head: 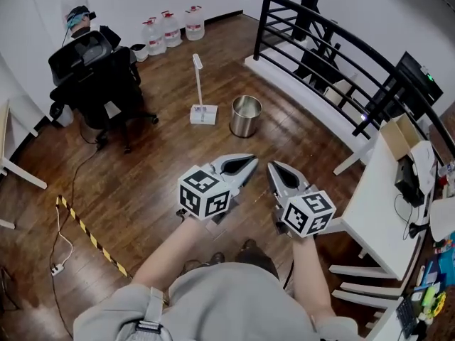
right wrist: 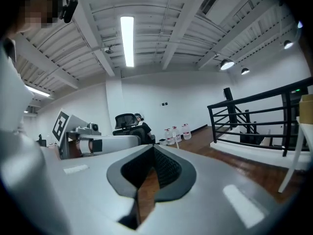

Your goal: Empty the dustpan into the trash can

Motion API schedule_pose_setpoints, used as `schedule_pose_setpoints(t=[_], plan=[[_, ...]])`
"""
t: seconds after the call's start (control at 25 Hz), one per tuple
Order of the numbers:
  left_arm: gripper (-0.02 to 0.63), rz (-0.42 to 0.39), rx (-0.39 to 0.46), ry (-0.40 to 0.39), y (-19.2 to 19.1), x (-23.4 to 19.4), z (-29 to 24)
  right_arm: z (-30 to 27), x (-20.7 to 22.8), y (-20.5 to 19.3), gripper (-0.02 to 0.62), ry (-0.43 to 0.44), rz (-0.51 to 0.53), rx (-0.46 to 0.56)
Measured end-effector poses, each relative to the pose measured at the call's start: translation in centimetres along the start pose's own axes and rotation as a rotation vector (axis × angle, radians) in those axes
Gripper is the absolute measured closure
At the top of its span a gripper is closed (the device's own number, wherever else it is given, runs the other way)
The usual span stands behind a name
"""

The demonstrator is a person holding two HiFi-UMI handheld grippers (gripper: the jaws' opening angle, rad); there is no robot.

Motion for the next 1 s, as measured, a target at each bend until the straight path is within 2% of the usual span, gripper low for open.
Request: schedule_pose_setpoints(t=[0.24, 0.44, 0.6, 0.8, 1.0], plan=[[0.601, 0.022, -0.024, 0.063, -0.4, -6.0, -6.8, -5.4, 7.8, 4.3, 0.595, 0.036, 0.002, 0.002], [0.601, 0.033, -0.049, 0.176, 0.7, -11.5, -13.8, -11.0, 15.4, 10.8, 0.595, 0.124, 0.01, 0.016], [0.601, 0.042, -0.066, 0.259, 1.5, -14.7, -17.6, -14.2, 19.7, 14.2, 0.595, 0.17, 0.004, 0.005], [0.601, 0.067, -0.08, 0.357, 1.3, -19.2, -20.5, -18.7, 23.8, 15.8, 0.595, 0.203, -0.026, -0.03], [0.601, 0.075, -0.077, 0.396, 0.2, -26.4, -23.4, -25.3, 27.3, 16.9, 0.595, 0.197, -0.021, -0.063]])
Point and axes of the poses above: the fingertips, and each gripper's own axes: z backward along the fingers, x to its right, y out of its top, the point moved 8 cm from there along z, backward along the fingers, and after that the axes turned 12 degrees about -z, right-handed, at the moved point
